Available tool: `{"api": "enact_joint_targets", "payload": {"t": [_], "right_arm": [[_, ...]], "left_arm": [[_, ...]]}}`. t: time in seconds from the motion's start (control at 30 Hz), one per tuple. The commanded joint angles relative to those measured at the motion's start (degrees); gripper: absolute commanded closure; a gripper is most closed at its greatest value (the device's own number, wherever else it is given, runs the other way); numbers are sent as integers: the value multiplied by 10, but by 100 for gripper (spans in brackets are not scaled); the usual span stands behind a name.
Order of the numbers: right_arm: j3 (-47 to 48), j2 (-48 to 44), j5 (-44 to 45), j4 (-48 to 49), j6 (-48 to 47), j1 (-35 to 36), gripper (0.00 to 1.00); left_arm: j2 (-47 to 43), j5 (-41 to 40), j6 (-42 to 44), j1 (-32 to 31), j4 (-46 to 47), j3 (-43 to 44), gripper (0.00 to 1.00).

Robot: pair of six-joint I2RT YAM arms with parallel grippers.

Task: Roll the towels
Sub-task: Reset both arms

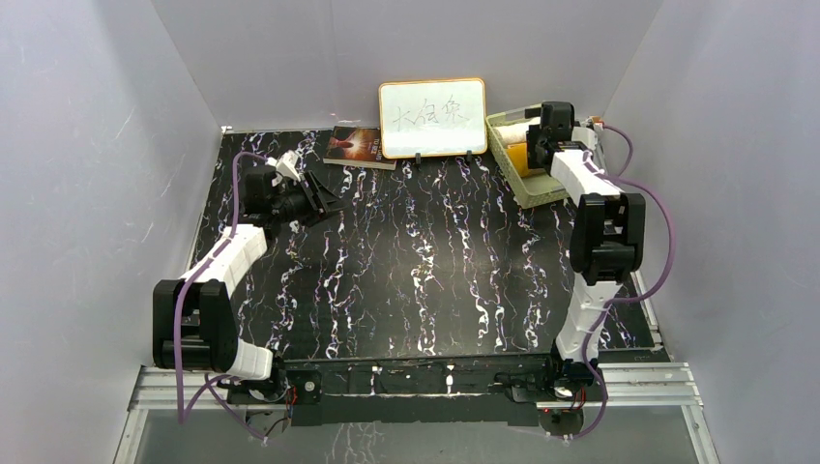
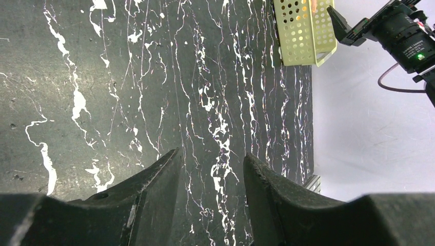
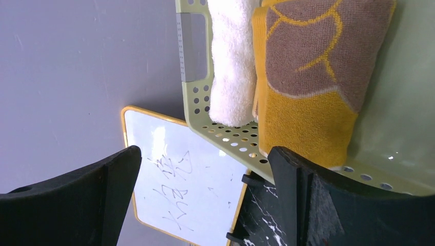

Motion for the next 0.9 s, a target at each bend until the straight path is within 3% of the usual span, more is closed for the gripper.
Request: {"api": "enact_joint_targets", "payload": {"t": [0.0,0.17,0.3,0.4,0.43,0.53,0.63,0.7,0.87], "right_arm": [[-19,-61,-2,13,-29,0,2],[-118,-183,-19,121,-148,26,2],[-262,-296,-115,301,-238,34,2],[-348,-368,-189,386,-300,37,2],[-367,-390,-198,387,-326,42,2],[-399,-456,-211,312,-447,68,2],[-408,-499,-138,206,-571,134,2],[-418,-509,-99,172,-615,176,2],[-382,-480,23,82,-616,233,2]], "left_arm": [[-22,0,22,-1,-43,35,53],[-44,-20,57,0,-76,58,52],[-89,-49,89,0,-81,64,50],[-130,-95,136,0,-114,78,42],[-141,-111,151,0,-126,82,29],[-165,-141,192,0,-154,93,18],[-175,-156,223,1,-185,102,5],[-179,-163,237,3,-198,99,2],[-216,-204,256,11,-177,56,2]]}}
